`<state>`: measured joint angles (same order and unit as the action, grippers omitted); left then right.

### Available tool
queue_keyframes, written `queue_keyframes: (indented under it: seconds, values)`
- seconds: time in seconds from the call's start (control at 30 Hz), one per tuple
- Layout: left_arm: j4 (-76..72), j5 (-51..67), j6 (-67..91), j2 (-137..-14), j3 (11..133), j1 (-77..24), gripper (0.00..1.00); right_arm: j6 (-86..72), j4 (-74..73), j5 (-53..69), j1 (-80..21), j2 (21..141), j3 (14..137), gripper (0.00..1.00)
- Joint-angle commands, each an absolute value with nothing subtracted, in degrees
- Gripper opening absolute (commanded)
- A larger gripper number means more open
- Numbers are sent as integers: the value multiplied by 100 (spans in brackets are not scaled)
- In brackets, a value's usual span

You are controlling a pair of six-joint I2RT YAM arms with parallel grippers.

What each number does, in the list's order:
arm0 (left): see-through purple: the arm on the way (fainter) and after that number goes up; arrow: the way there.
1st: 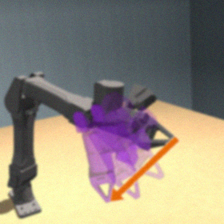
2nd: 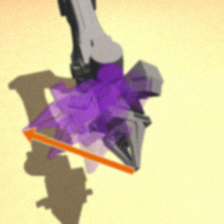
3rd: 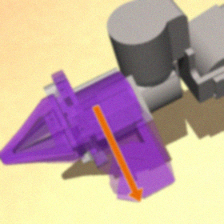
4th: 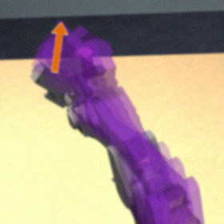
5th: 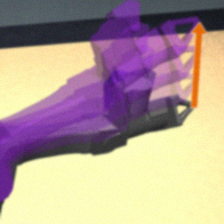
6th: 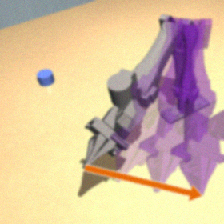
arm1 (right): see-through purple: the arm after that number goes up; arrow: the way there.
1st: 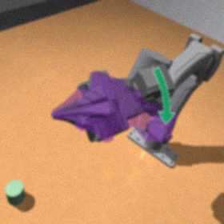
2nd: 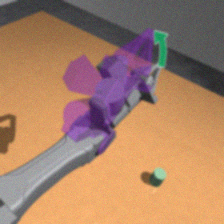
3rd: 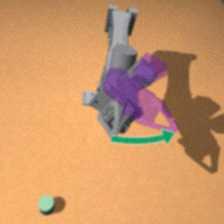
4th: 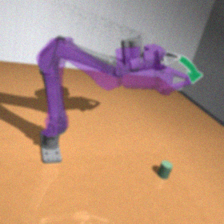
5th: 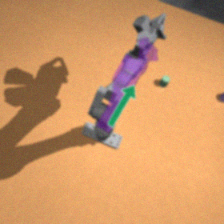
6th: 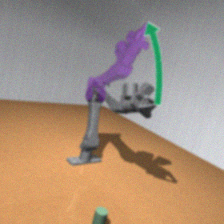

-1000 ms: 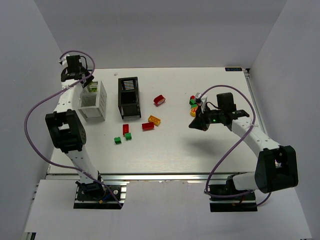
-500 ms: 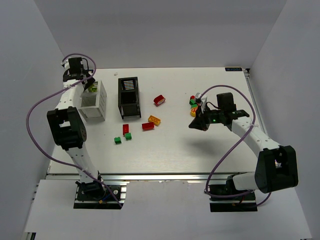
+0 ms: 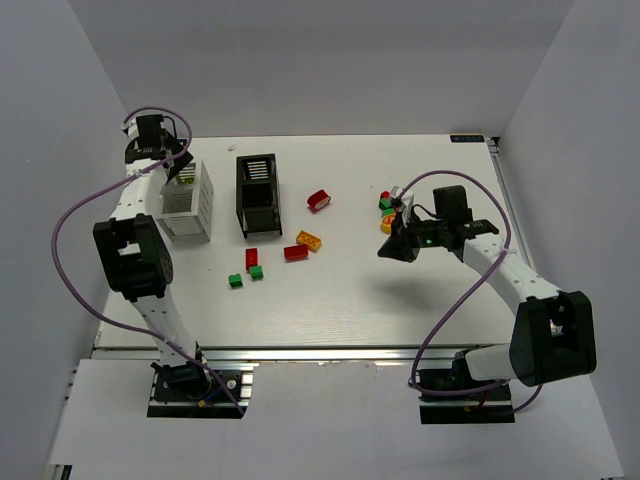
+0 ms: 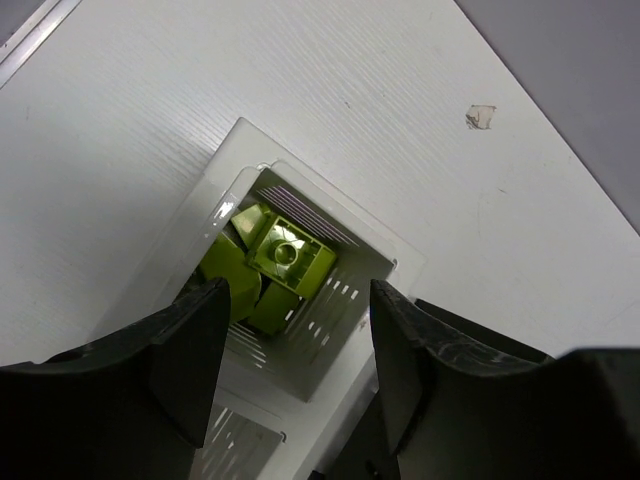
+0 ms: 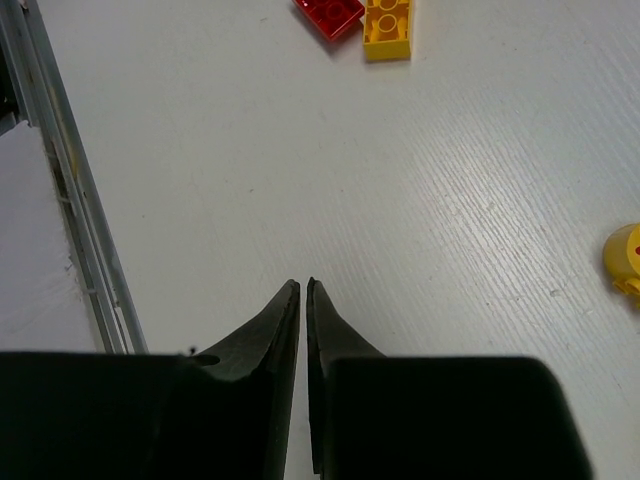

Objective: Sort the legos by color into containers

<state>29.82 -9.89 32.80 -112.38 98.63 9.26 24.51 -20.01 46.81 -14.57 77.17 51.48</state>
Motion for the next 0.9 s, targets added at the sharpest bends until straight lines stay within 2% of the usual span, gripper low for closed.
queue_keyframes:
  seconds: [0.0,0.13,0.33,0.43,0.53,0.63,0.67,0.7,0.87]
  values:
    - [3058,-879,3270,-10575,9985,949,68,2584,-2101,4668,-1424,7602,5326,13]
    - [3006,-581,3226,-9986,9573,949,66,2628,-2188,4483,-1424,7629,5466,17]
    - [2672,-62,3173,-8477,8097,949,65,2637,-2206,3921,-1424,7699,5686,31]
    - [2549,307,3199,-7633,7244,949,70,2602,-2197,3429,-1424,7796,5835,39]
    - [2557,456,3217,-6850,6516,949,80,2680,-2250,3042,-1415,7927,6003,56]
    - [2672,554,3243,-6356,6064,949,84,2725,-2285,2787,-1415,8068,6143,73]
    - [2707,641,3252,-6067,5786,949,84,2733,-2320,2760,-1415,8121,6196,85]
    - [2777,685,3287,-5925,5653,949,85,2742,-2477,2768,-1415,8243,6257,89]
    - [3014,923,3366,-5213,4783,949,85,2847,-2575,2997,-1415,8367,6521,89]
